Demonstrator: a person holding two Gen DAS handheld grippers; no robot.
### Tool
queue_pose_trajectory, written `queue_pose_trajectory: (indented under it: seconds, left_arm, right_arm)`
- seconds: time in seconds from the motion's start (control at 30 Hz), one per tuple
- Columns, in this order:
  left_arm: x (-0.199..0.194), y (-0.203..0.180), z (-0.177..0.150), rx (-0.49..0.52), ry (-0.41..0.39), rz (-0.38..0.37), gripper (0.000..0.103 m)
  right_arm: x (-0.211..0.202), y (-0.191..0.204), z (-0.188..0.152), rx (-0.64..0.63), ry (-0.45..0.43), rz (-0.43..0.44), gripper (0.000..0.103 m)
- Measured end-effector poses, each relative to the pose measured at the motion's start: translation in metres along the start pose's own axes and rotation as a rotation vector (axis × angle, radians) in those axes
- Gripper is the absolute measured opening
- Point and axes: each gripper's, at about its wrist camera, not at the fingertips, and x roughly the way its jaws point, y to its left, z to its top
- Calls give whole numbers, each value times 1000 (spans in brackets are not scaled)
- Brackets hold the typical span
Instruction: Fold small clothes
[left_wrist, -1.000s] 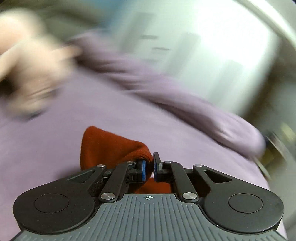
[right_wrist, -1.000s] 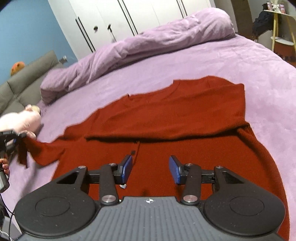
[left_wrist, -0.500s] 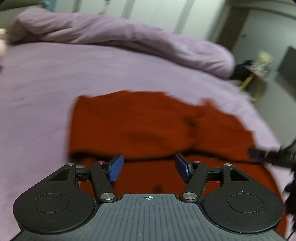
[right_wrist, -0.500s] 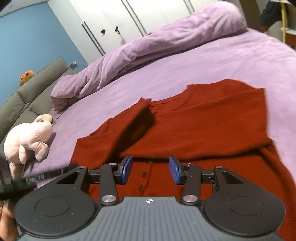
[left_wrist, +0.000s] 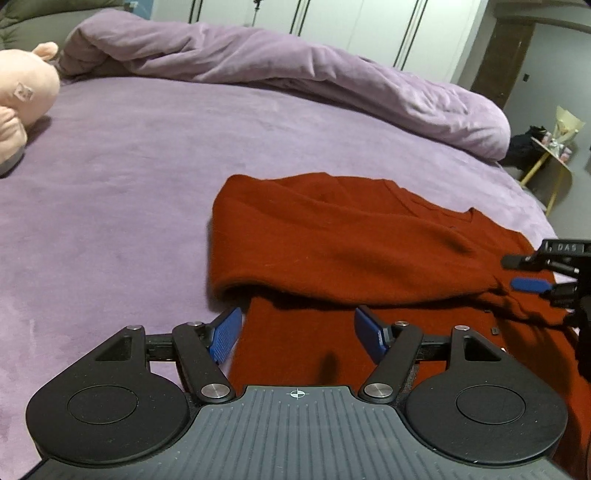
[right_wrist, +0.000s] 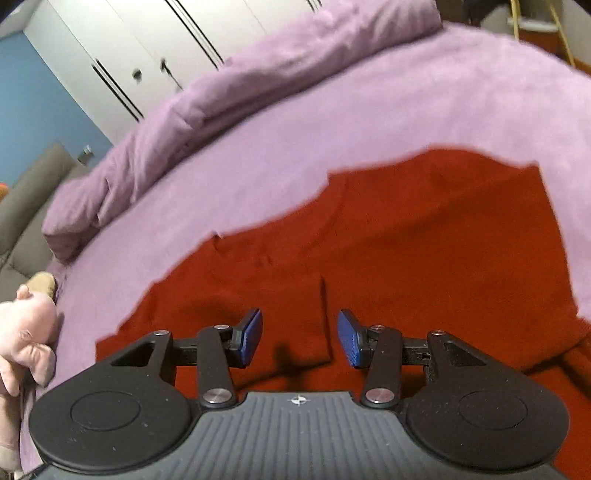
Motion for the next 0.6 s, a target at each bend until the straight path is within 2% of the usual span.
queue_pose_trajectory:
  seconds: [0.1, 0.17, 0.2, 0.23, 0.27, 0.33, 0.4, 0.43, 0.5, 0.53, 0.6]
  left_arm:
    - [2, -5, 1, -5, -3, -5, 73]
    - [4, -7, 3, -4, 5, -8, 73]
    - [5, -8, 3, -5, 8, -2, 73]
    - [6, -8, 5, -5, 9, 3, 73]
    - [7, -10, 6, -5, 9, 3, 73]
    - [9, -13, 9, -2, 10, 2, 73]
    - [12, -18, 11, 8, 11, 10, 73]
    - [14, -21, 12, 13, 9, 13, 73]
    - [18, -25, 13, 19, 12, 6, 73]
    - [20, -27, 13, 20, 18, 0, 73]
    - [25, -31, 14, 13, 35, -13, 73]
  right_arm:
    - [21, -1, -2, 35, 60, 57, 47]
    - [31, 0, -3, 26, 59, 62, 42]
    - [32, 1, -4, 8, 48, 52, 29]
    - [31, 4, -2, -16, 38, 46, 10]
    - [27, 7, 0, -45, 26, 52, 9]
    - [12, 17, 4, -106, -28, 58, 7]
    - [-15, 22, 11, -160, -148, 60, 7]
    - [-27, 22, 15, -168, -205, 33, 7]
    - [-51, 17, 16, -226, -354, -128, 7]
    - [-54, 12, 16, -247, -387, -207, 7]
    - [-47, -13, 22, -216, -305, -244, 7]
